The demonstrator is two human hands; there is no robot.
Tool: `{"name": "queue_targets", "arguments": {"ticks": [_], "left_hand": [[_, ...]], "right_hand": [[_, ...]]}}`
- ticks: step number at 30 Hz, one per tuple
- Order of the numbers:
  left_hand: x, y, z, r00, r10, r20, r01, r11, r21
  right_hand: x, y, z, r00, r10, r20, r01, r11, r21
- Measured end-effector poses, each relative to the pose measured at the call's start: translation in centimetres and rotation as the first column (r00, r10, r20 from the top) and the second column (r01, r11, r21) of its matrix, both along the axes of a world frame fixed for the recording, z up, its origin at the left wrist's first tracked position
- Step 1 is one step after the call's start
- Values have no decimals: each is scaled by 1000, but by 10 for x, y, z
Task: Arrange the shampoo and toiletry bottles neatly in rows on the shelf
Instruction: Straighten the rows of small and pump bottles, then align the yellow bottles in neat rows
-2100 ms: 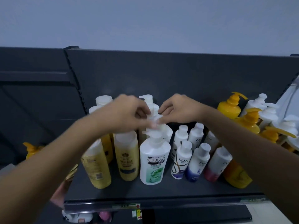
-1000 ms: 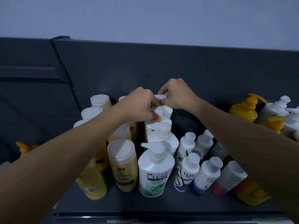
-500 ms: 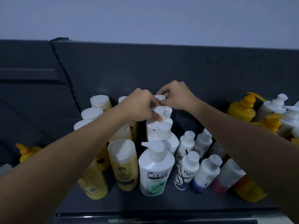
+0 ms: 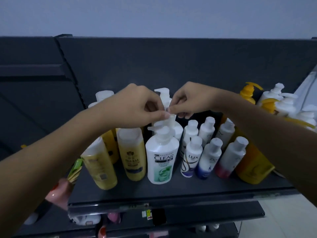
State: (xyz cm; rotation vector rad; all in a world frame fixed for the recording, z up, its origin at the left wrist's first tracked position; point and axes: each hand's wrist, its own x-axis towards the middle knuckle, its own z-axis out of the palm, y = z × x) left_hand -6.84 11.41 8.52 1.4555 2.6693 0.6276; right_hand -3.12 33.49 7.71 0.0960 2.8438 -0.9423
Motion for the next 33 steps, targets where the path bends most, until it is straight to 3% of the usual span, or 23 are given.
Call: {"name": "queue_targets", "arguments": {"ticks": [5,9,23,33], "left_hand": [[21,2,-18,997,6,-81,-11,998,-58],[26,11,-31,987,58,-153,-78,989,-128],[38,23,-42,980,103,-169,-115,991,-63],[40,1,-29,987,144,-79,-147,989,-34]], "right_hand": [[15,-11,-22,989,-17,-146,27,997,67],[15,-16,-39,964,-139,-225,122,989,-88],[13,-22,-44,946,-278,-167,223,932,-287],[12,-20,-32,964,-213,-159,176,961,-215]]}}
